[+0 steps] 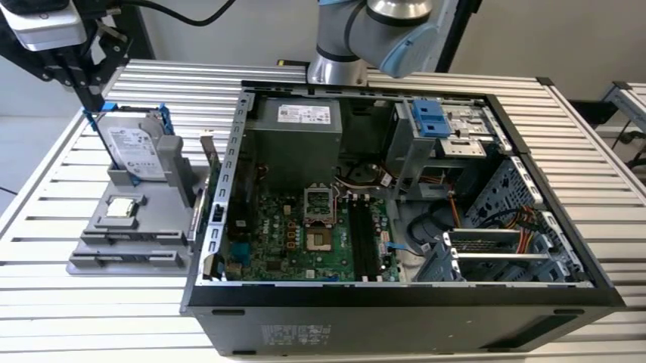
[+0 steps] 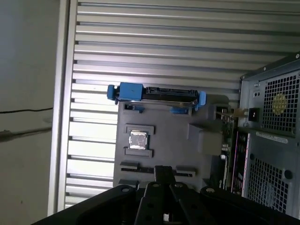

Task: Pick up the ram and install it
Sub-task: 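Reach for the ram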

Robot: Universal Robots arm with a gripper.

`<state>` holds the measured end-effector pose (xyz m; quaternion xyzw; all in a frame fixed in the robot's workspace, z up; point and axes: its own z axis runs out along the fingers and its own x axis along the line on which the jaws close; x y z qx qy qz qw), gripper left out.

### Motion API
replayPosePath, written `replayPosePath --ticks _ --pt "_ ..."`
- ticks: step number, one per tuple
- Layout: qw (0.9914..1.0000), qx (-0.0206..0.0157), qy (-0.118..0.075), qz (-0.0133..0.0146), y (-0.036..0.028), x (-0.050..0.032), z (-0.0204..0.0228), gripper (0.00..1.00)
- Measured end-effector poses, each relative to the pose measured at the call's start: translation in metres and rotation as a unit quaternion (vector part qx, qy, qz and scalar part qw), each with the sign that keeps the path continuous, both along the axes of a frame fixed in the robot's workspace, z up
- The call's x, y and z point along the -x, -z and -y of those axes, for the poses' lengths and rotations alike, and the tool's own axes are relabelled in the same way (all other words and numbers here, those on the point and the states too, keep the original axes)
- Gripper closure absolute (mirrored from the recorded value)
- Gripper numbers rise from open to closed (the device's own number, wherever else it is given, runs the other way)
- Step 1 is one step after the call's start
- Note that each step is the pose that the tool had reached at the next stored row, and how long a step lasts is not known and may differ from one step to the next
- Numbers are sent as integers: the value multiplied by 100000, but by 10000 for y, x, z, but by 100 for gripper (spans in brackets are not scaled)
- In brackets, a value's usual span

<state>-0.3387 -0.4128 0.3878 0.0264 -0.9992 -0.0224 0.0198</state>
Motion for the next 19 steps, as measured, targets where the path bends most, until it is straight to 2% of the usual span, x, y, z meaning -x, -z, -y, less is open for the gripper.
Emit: replayPosePath --ticks 9,19 --pt "100000 0 -19 -2 2 -1 8 100" --pt "100000 0 -21 -25 10 -8 154 100"
